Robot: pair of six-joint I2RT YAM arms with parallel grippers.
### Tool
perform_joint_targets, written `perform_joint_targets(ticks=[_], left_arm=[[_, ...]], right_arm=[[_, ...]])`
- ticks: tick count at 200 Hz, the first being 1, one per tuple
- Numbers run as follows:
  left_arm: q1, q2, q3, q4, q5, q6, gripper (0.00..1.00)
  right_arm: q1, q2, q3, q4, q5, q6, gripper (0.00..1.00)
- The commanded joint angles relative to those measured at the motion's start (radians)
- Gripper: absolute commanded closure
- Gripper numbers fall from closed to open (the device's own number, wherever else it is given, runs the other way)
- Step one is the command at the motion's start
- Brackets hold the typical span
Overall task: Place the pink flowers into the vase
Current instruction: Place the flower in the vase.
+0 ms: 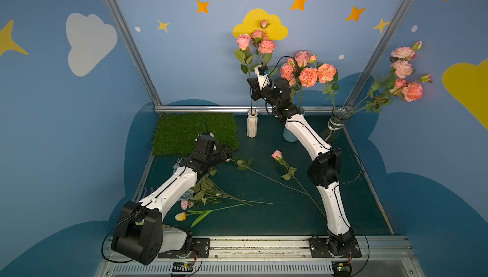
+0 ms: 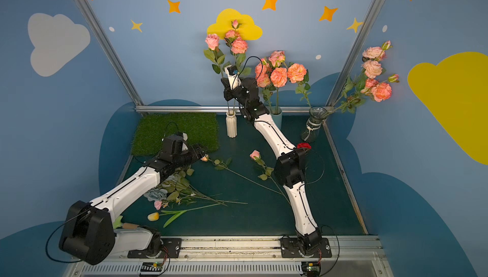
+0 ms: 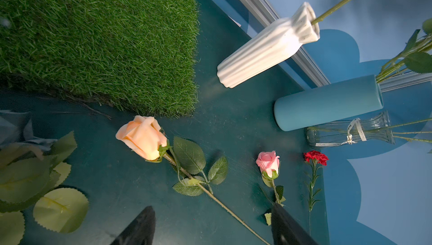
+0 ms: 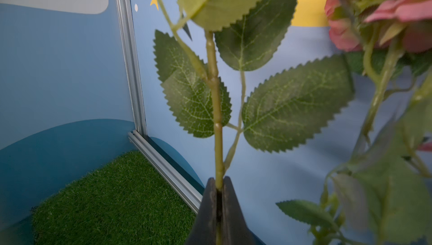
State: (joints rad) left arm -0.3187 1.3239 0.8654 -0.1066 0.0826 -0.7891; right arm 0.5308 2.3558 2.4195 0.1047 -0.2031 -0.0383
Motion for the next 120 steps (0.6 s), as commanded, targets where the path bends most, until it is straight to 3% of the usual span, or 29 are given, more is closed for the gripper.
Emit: perform_joint_targets(ticks=[1, 99, 120], left_arm=[[0.005, 0.005, -0.011, 0.01, 0.008, 0.013, 0.22], [0.005, 0.006, -0.011, 0.008, 0.009, 0.01, 0.2], [0.004, 0.005, -0.011, 0.007, 0.009, 0.01, 0.2]], right_arm=[[-0.009, 0.031, 0.036, -0.03, -0.013, -0.01, 1.0], [-0.022, 0.1, 0.085, -0.096, -0.018, -0.014, 1.0], [-0.022, 0.099, 0.086, -0.107, -0.02, -0.015, 0.91]])
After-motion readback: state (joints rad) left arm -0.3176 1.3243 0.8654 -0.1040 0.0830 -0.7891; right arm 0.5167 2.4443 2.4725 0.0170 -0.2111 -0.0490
